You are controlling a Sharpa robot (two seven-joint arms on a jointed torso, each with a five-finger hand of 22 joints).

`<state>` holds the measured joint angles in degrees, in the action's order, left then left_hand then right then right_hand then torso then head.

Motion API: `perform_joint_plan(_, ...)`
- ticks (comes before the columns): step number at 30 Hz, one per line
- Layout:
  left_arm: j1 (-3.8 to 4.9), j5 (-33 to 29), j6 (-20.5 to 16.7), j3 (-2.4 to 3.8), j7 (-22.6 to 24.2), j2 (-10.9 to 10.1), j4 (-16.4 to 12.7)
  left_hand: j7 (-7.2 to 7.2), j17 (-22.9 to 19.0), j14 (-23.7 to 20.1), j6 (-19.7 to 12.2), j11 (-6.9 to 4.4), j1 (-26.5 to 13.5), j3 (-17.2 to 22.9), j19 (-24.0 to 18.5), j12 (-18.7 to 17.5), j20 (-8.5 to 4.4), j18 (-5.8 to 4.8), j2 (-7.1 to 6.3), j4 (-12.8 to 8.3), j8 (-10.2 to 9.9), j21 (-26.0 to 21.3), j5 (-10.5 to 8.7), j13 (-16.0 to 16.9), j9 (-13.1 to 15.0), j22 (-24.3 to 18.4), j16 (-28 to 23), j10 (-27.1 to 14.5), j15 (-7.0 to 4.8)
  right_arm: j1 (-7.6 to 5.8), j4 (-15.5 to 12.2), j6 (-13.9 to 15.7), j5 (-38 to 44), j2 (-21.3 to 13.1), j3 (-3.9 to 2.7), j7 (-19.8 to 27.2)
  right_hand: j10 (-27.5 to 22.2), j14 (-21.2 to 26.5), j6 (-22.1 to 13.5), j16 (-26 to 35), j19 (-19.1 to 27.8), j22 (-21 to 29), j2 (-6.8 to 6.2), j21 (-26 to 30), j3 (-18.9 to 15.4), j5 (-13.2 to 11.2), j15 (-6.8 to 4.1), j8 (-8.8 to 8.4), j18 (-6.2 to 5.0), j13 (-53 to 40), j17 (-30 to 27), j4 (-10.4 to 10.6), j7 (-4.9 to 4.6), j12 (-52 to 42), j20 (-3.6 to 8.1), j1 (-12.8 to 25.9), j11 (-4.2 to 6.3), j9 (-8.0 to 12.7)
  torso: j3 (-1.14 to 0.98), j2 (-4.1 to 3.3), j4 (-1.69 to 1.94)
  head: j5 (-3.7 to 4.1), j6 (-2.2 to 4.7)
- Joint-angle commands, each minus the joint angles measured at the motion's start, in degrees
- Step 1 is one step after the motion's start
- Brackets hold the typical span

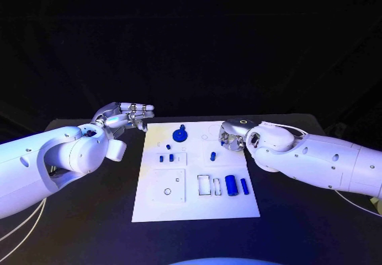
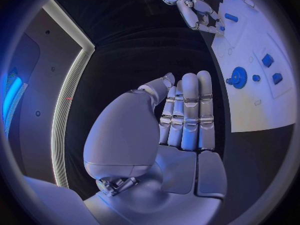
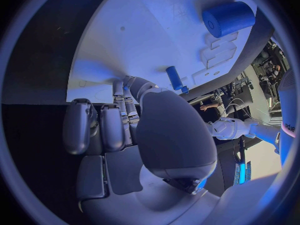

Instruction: Assemble the parts on the task board

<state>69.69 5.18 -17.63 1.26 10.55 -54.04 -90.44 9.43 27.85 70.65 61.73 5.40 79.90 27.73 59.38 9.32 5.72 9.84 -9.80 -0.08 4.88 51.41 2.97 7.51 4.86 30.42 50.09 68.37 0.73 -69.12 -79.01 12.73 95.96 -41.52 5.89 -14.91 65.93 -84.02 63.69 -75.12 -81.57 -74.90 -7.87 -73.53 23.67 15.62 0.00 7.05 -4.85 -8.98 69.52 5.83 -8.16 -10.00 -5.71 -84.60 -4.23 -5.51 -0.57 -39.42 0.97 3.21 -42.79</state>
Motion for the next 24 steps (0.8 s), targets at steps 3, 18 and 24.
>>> perform_joint_plan(3,0.09,-0.38,0.83,0.06,0.41,0.09,-0.19,0.23,-0.12,-0.41,-0.14,-0.1,0.27,-0.19,-0.28,0.23,0.02,0.76,0.46,-0.31,-0.27,-0.33,-0.03,0.05,-0.08,-0.09,-0.36,-0.52,-0.13,0.79,-0.15,-0.88,-0.06,-0.02,0.49,0.0,1.06,-1.87,0.93,-0.38,-0.63,-6.1,0.05,-0.79,0.66,-0.25,-0.44,0.11,1.2,0.28,0.06,-0.16,0.14,0.31,0.13,0.91,0.05,-0.2,0.02,0.03,-0.03,-0.04,0.01)
perform_joint_plan(18,0.09,-0.07,0.98,0.05,0.11,-0.03,-0.08,0.32,-0.33,-0.44,-0.29,-0.02,0.41,-0.26,-0.25,0.29,0.03,0.75,0.51,-0.47,-0.33,-0.46,-0.03,0.04,-0.16,-0.19,-0.55,-0.77,-0.08,0.38,-3.06,7.8,-0.5,-2.41,-0.02,-0.31,2.57,-1.91,1.99,-0.38,-1.49,-7.24,-0.24,-2.48,0.96,-0.42,-0.77,0.28,1.58,0.54,-0.1,-0.5,0.58,0.41,0.4,2.68,0.48,-0.54,0.02,0.07,-0.02,0.1,0.33)
perform_joint_plan(24,0.08,-0.01,1.0,0.05,0.11,-0.11,-0.05,0.32,-0.33,-0.44,-0.29,-0.02,0.41,-0.26,-0.25,0.29,0.03,0.75,0.51,-0.47,-0.33,-0.46,-0.03,0.04,-0.16,-0.19,-0.55,-0.77,-0.08,0.01,-4.25,9.43,-1.04,-3.29,-0.3,-0.27,2.64,-1.91,2.02,-0.34,-1.6,-7.38,-0.32,-2.71,0.94,-0.47,-0.79,0.26,1.63,0.57,-0.17,-0.49,0.61,0.46,0.42,2.91,0.5,-0.56,0.02,0.03,-0.11,0.05,0.47)
